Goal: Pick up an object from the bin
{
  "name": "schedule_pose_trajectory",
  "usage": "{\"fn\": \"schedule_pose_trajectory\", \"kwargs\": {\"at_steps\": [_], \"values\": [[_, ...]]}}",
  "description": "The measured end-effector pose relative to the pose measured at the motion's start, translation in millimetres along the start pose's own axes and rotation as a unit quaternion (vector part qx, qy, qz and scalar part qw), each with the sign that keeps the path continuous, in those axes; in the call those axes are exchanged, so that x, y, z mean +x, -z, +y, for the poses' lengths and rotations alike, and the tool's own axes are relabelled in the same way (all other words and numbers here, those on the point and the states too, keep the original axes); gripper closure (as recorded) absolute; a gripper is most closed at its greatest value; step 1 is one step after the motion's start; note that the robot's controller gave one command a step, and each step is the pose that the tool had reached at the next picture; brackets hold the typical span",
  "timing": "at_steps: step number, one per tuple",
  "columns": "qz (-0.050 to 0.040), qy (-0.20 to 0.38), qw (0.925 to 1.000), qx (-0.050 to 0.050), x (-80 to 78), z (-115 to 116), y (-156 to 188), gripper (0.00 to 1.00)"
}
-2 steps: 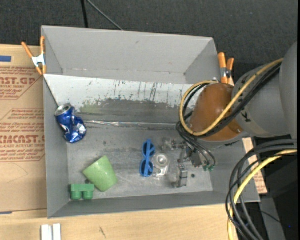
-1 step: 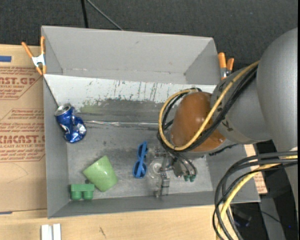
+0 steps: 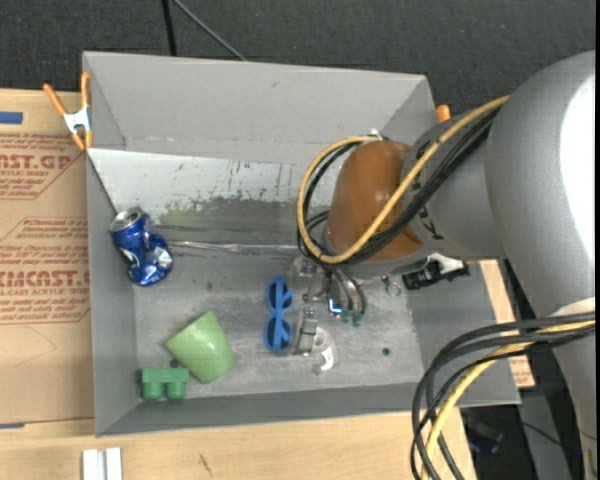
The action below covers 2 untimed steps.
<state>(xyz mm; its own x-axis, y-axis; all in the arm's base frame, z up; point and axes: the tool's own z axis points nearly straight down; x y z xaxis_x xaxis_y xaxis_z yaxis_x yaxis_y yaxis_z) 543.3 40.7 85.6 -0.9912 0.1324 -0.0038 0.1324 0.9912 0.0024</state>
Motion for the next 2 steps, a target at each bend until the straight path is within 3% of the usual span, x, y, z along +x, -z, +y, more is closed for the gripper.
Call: {"fn": "schedule_pose_trajectory", "kwargs": {"at_steps": [1,2], "values": [[0.0012,0.080,0.9968,0.001,8.6,-14,-16,0.00],[0.0013,0.157,0.9875,0.001,12.4,2,-16,0.00]]}}
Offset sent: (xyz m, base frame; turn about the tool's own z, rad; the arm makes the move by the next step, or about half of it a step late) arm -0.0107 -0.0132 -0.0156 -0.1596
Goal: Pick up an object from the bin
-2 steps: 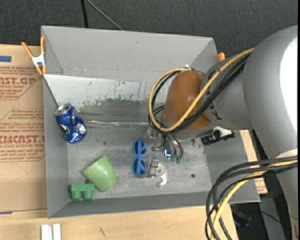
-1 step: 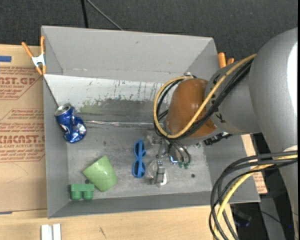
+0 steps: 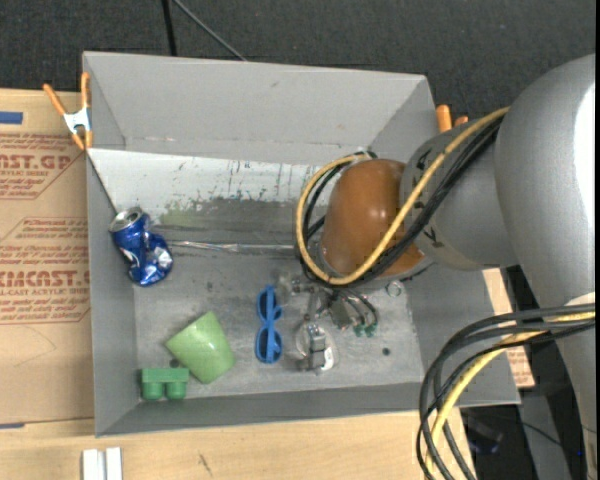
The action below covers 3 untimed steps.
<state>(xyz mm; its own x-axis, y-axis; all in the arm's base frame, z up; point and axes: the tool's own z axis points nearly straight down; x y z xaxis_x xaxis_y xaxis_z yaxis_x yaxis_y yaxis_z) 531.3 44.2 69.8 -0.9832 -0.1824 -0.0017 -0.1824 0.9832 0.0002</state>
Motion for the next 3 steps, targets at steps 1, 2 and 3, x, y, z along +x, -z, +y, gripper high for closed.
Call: {"fn": "schedule_pose_trajectory", "kwargs": {"at_steps": [1,2,3], "values": [[-0.0022,0.082,0.9966,0.000,-43.6,-6,33,0.00],[0.0026,0.022,0.9998,-0.001,4.7,1,6,0.00],[-0.0012,0.092,0.9957,0.000,-6.0,-2,41,0.00]]}}
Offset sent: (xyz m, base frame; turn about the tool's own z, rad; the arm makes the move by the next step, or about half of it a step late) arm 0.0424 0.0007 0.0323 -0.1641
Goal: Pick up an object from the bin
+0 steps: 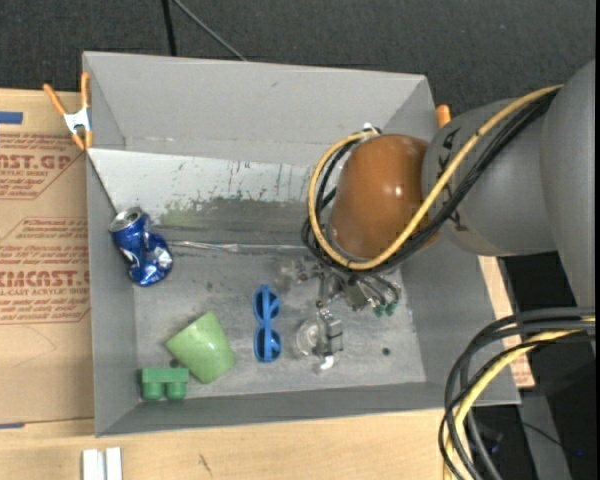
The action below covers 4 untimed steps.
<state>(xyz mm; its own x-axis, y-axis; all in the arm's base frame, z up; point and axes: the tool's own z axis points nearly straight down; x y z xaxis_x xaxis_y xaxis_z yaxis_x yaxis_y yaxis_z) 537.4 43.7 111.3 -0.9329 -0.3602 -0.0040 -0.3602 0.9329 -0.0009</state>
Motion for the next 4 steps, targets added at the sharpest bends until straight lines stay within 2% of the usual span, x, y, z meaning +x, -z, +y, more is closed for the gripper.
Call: {"fn": "schedule_pose_trajectory", "kwargs": {"at_steps": [1,2,3,4], "values": [[0.0001,-0.015,0.9999,0.000,-29.9,-14,-8,0.00],[0.0036,-0.044,0.9990,-0.002,11.8,7,-16,0.00],[0.0023,0.001,1.0000,-0.001,23.9,11,-6,0.00],[0.0011,0.133,0.9911,-0.001,21.5,11,-5,0.00]]}}
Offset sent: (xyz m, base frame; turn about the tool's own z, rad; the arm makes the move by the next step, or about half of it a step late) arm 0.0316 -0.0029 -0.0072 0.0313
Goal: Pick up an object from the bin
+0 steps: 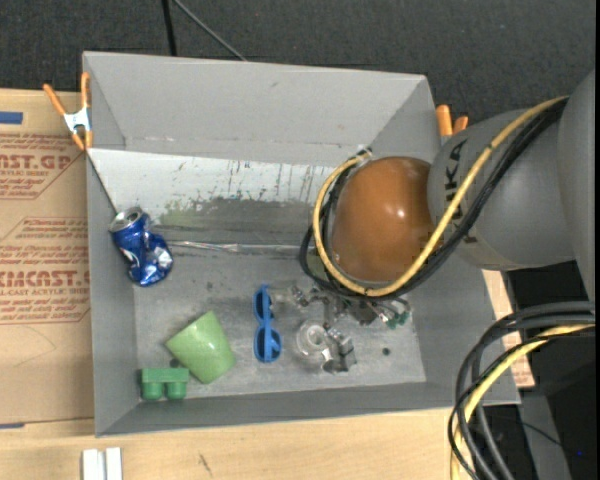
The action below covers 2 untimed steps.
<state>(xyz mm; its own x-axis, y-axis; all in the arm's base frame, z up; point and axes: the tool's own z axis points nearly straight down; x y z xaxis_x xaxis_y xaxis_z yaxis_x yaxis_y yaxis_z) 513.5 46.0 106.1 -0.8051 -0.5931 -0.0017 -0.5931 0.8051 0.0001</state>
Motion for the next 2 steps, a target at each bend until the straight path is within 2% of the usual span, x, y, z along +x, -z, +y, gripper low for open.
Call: {"fn": "schedule_pose_trajectory", "kwargs": {"at_steps": [1,2], "values": [[0.0014,0.099,0.9950,0.000,-20.4,-55,-37,0.00],[-0.0002,0.220,0.9754,-0.001,-16.2,-13,-36,0.00]]}}
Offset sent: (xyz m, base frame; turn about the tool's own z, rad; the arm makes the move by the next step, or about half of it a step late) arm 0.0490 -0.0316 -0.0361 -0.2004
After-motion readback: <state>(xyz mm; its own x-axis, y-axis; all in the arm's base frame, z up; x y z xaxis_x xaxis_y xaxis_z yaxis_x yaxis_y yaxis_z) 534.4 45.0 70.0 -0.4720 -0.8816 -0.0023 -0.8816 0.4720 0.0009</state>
